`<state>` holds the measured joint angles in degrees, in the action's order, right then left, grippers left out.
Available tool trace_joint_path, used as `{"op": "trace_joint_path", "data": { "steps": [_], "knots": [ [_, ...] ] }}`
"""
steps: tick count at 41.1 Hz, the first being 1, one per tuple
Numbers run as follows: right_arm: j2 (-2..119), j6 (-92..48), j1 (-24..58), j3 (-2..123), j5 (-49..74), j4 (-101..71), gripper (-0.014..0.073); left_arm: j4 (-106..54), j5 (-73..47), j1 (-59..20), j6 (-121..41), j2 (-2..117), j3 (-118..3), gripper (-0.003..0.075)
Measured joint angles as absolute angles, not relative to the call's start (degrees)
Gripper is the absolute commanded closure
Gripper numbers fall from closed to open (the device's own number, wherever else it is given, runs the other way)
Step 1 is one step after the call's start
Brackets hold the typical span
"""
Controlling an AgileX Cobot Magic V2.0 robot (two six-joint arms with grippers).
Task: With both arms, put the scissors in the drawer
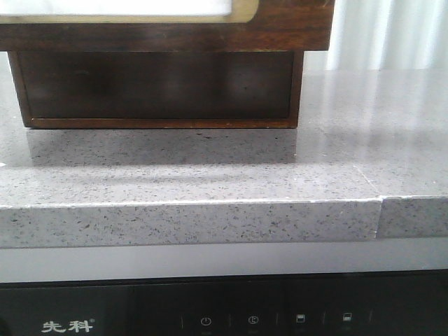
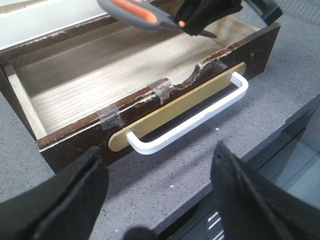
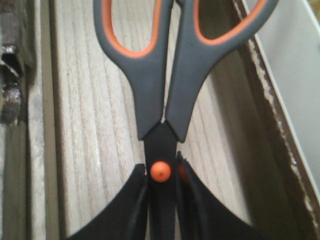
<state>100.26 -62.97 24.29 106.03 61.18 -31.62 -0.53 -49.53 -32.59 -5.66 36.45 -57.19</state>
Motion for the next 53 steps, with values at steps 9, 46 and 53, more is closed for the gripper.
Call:
{"op": "trace_joint_path", "data": {
  "steps": [9,46,53],
  "knots": [
    [102.48,-62.97,24.42,106.03,63.32,-29.57,0.051,-0.53,-49.53,-32.59,-5.66,36.45,-57.19,0.0282],
    [87.98,-41.49,24.42,106.03,62.53,-23.07,0.0179,-0.53,-49.53,-32.59,-5.66,36.45,-57.19,0.0282],
    [79.7,-21.77,24.42,103.8,63.76,-13.27,0.0179,-0.53,-49.53,-32.59,-5.66,36.45,-57.19,0.0281]
  ]
}}
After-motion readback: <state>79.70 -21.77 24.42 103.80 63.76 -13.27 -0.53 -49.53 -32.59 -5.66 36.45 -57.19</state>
